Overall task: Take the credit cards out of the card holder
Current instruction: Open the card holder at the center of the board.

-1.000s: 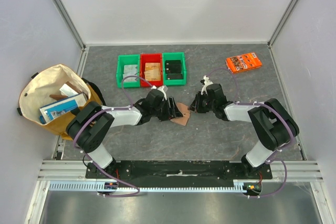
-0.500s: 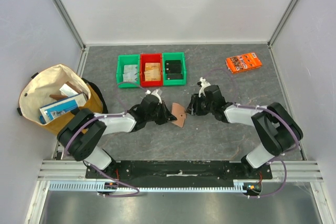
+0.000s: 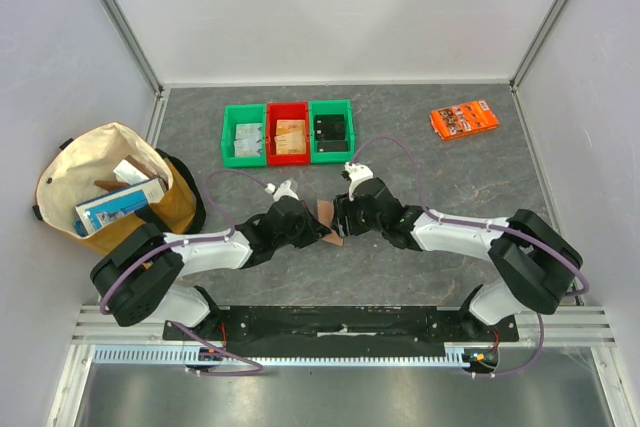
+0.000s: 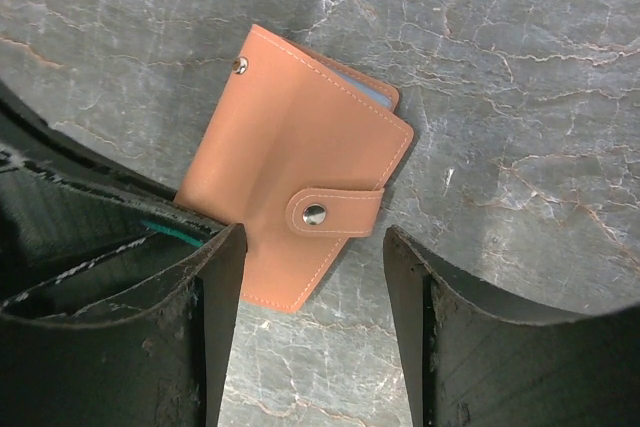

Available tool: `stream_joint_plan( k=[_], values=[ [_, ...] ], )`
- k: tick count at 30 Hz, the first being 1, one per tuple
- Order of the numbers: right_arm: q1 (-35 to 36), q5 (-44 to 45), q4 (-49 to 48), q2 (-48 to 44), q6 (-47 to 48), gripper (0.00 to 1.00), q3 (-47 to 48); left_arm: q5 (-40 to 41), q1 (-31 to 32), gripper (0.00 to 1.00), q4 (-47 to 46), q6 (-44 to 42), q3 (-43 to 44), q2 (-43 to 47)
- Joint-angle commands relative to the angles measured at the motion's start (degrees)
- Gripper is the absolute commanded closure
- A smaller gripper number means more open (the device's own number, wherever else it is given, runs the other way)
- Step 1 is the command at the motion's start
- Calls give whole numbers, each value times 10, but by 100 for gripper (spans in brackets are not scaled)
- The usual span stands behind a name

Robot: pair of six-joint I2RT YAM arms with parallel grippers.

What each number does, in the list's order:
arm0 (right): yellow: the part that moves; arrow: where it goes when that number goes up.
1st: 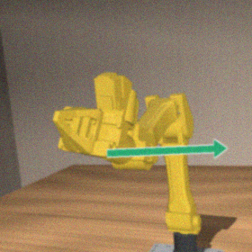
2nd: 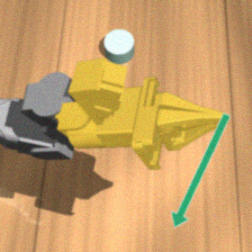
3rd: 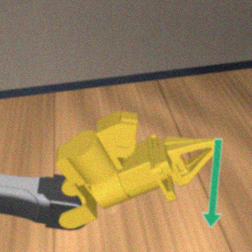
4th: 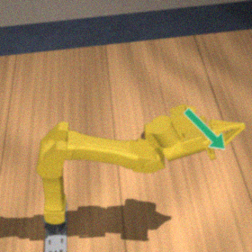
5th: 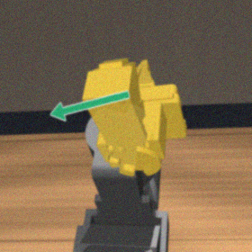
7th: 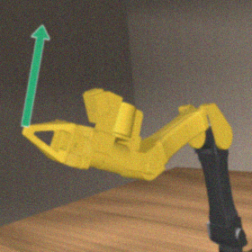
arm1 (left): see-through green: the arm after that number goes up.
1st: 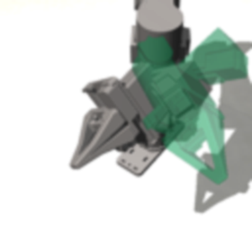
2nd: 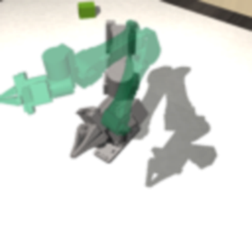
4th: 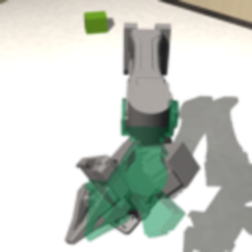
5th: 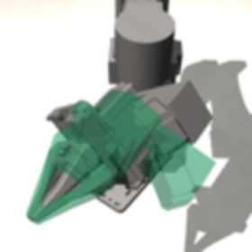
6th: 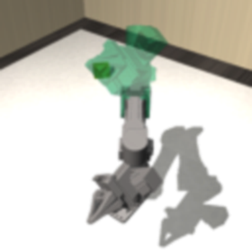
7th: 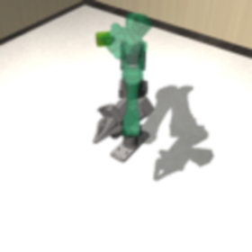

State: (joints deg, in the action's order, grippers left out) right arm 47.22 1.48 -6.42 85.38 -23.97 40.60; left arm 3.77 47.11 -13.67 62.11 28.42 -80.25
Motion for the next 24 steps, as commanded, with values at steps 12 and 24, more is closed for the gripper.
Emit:
stream_joint_plan(
  k=[12,24],
  values=[
    [51,162,28,76,9,49,47,55,25,98,24,18,-11,11],
    [57,337,129,106,14,93,84,84,39,98,60,1,-26,67]
  ],
)
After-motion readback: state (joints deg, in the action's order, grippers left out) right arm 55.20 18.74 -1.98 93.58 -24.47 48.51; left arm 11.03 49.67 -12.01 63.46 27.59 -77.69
